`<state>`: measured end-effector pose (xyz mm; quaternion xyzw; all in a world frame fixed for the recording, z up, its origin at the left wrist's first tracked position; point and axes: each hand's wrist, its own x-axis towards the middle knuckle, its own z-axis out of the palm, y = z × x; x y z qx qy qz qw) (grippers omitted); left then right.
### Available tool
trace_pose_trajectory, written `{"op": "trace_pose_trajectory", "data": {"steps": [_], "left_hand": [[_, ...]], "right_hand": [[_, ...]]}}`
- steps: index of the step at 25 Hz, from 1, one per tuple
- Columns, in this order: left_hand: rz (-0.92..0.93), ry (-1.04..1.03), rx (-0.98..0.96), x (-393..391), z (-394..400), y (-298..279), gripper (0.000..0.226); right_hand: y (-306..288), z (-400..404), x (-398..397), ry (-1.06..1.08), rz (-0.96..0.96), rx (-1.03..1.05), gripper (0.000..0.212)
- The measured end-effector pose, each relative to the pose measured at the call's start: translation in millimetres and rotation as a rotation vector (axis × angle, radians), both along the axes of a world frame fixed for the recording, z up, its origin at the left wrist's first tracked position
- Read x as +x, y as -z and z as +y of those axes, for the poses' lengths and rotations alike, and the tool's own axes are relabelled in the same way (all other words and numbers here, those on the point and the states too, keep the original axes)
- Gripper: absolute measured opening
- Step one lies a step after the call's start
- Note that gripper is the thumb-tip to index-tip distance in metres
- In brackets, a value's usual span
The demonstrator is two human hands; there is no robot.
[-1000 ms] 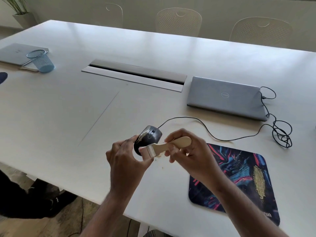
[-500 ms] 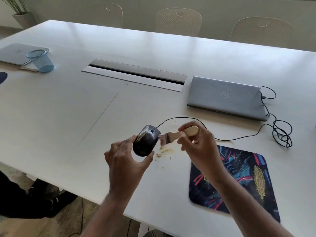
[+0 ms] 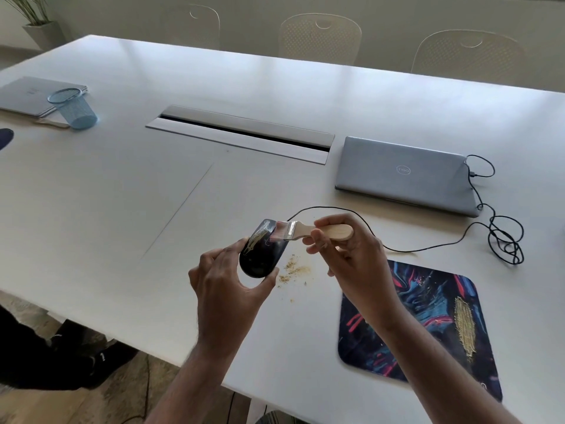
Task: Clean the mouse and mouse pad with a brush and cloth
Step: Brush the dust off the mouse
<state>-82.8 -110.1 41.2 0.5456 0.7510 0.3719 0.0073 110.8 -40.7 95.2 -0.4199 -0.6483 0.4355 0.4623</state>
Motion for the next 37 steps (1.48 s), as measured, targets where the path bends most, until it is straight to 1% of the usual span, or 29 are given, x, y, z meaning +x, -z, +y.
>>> {"op": "trace_pose_trajectory", "data": {"steps": [2, 6, 11, 14, 16, 20, 24, 29, 33, 37], "left_hand": [[-0.002, -0.001, 0.006, -1.1, 0.3, -0.9, 0.072], [0.019, -0.01, 0.01, -2.5, 2.1, -0.4, 0.073], [0.015, -0.009, 0.015, -1.3, 4.2, -0.4, 0.074], [0.018, -0.005, 0.014, -1.2, 5.0, 0.1, 0.073], [0.022, -0.005, 0.008, -1.4, 5.8, 0.5, 0.073], [0.015, 0.002, 0.016, -0.3, 5.6, 0.1, 0.073], [0.025, -0.006, 0.014, -1.1, 7.6, 0.5, 0.073], [0.025, 0.003, 0.021, -0.1, 6.8, 0.4, 0.074], [0.035, -0.005, 0.013, -3.6, 8.0, 0.7, 0.074], [0.033, -0.005, 0.016, -4.1, 8.7, 0.6, 0.074]], "right_hand": [[0.1, 0.1, 0.5, -0.006, -0.031, 0.025, 0.019], [0.5, -2.6, 1.0, -0.096, -0.036, 0.034, 0.018], [0.7, 4.1, 1.8, -0.032, -0.071, 0.066, 0.019], [-1.5, 2.2, 1.8, -0.085, -0.058, 0.082, 0.023], [-1.5, 1.1, 2.3, -0.116, -0.045, 0.079, 0.02], [0.1, 7.5, 1.9, -0.037, -0.06, 0.076, 0.018], [-0.7, 8.0, 1.5, -0.115, -0.056, 0.105, 0.019], [3.8, 11.1, 1.8, -0.024, -0.043, 0.058, 0.014], [4.8, 7.4, 1.7, -0.114, -0.036, 0.061, 0.018], [9.5, 5.8, -0.8, -0.057, -0.083, 0.107, 0.017]]}}
